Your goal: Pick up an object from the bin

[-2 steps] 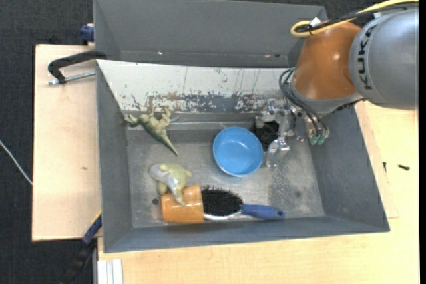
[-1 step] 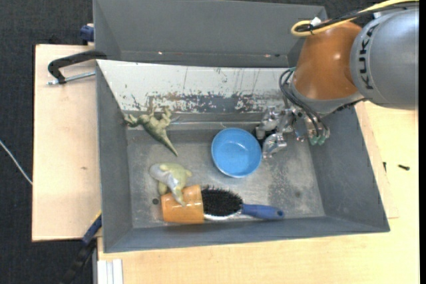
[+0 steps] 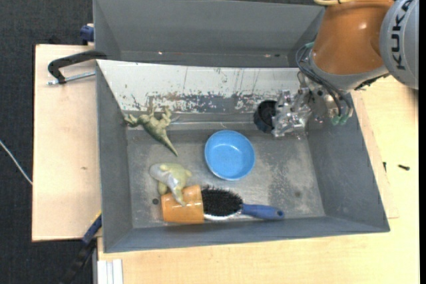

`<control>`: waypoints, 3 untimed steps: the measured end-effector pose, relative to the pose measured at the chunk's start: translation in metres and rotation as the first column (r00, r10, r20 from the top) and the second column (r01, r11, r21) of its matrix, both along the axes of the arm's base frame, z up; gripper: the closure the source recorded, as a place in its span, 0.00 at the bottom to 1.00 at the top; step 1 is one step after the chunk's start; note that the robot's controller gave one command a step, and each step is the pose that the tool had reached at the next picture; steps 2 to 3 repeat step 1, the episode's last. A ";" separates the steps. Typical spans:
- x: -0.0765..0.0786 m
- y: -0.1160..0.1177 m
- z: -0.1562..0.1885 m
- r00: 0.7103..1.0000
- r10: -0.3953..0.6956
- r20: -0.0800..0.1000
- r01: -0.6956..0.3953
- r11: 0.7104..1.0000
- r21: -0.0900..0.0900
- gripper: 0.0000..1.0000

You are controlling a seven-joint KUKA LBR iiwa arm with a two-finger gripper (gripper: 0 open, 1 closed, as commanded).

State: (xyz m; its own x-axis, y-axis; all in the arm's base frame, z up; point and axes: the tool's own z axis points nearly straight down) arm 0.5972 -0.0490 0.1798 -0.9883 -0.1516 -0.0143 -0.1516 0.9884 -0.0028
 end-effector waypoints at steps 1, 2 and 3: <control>0.003 -0.005 0.072 1.000 0.029 0.001 -0.029 1.000 -0.001 1.00; 0.003 -0.005 0.072 1.000 0.029 0.001 -0.029 1.000 -0.001 1.00; 0.003 -0.005 0.072 1.000 0.029 0.001 -0.029 1.000 -0.001 1.00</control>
Offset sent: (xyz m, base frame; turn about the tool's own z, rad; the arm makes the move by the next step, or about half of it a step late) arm -0.0004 -0.0050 0.0656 -0.0305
